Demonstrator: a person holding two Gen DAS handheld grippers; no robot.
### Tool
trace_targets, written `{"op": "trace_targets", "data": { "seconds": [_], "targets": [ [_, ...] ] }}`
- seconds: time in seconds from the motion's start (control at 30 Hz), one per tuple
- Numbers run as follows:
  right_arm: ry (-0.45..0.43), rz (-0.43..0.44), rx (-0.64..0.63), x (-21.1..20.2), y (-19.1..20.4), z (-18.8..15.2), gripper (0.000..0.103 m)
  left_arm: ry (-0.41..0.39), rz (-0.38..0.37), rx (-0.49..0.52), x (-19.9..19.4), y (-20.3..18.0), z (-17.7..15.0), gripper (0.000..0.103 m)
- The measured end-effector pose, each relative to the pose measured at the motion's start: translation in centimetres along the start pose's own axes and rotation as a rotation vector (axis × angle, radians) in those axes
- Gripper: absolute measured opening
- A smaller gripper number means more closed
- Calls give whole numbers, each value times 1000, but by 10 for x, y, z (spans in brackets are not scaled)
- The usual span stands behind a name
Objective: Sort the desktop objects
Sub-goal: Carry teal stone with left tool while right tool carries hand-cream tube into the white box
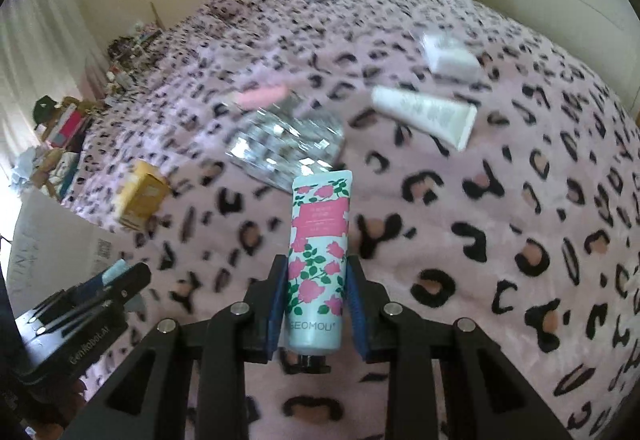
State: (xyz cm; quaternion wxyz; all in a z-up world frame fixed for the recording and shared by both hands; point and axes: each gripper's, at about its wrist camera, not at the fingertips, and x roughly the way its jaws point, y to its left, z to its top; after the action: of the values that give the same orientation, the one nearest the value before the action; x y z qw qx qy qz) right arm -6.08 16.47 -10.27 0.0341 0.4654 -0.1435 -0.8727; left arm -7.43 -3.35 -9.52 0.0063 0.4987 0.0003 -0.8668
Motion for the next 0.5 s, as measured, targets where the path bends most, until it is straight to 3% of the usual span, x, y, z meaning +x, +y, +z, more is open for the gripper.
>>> {"op": "trace_targets", "data": {
  "seconds": [0.5],
  "targets": [
    [-21,80,-134,-64,77,-17,29,-34,55,-106,-83,46,-21,41]
  ]
}}
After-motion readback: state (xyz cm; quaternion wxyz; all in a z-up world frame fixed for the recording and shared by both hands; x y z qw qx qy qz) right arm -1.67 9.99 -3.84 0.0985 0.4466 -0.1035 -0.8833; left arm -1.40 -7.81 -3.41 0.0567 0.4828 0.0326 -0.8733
